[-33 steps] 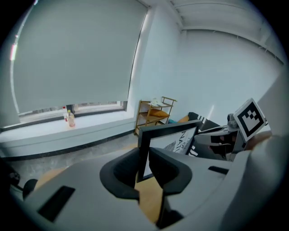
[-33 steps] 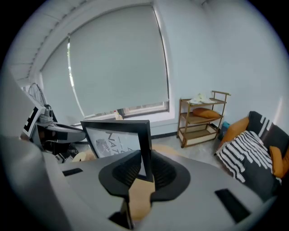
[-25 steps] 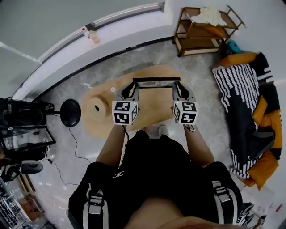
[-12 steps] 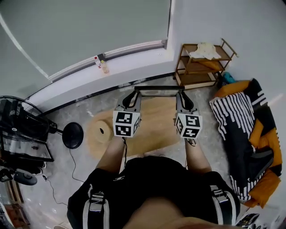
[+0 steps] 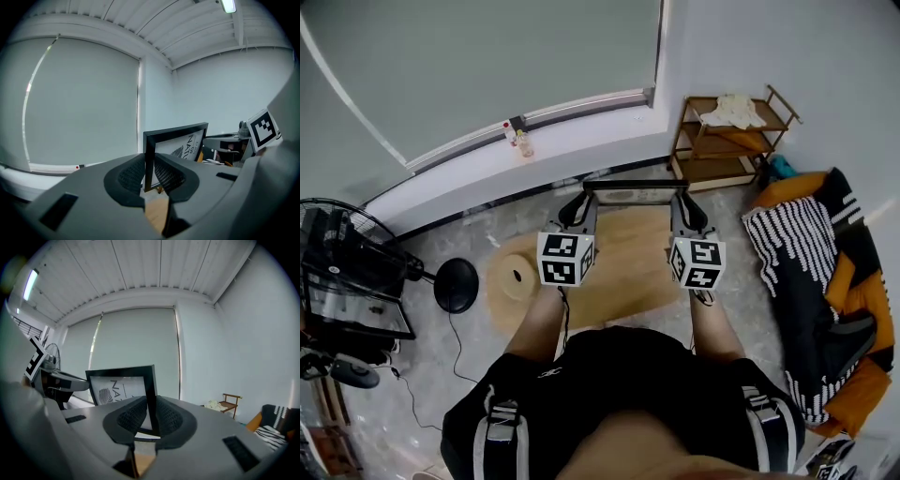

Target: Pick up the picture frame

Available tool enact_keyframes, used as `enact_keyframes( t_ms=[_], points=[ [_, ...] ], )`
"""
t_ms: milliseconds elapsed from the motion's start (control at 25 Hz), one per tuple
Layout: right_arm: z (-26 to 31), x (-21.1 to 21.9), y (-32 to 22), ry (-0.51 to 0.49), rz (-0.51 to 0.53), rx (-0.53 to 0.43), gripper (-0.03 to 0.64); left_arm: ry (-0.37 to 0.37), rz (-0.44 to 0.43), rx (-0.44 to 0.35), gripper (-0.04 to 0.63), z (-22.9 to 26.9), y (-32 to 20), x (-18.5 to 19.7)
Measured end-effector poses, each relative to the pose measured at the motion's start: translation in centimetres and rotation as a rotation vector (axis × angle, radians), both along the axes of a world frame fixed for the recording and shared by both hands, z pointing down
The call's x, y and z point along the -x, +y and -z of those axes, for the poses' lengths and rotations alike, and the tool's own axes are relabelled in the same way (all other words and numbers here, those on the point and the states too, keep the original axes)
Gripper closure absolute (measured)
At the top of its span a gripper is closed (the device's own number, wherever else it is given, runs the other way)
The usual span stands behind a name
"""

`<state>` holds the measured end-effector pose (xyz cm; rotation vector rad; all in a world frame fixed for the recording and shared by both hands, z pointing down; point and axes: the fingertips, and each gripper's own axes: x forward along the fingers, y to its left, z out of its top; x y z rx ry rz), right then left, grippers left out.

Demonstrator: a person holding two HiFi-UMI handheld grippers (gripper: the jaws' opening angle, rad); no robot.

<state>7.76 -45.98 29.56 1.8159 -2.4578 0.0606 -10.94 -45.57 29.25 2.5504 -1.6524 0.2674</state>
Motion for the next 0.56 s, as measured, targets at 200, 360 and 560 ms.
enact_keyframes(
  t_ms=[200,360,560],
  points=[
    [-0.3,0.8,-0.6,-0.001,0.001,0.001,0.540,0.006,0.007,0.012,0.518,-0.4,-0.4,0.8],
    [-0.2,1.0,-1.2,-0.008,0.007,-0.004,0.540,-0.001,0.008,0.006,0.518,-0.2,-0.8,1.0],
    [-0.3,1.1,-1.6,-0.012,0.017,-0.003,0.540,-0.005,0.015,0.006,0.517,-0.1,-1.1,1.1]
  ],
)
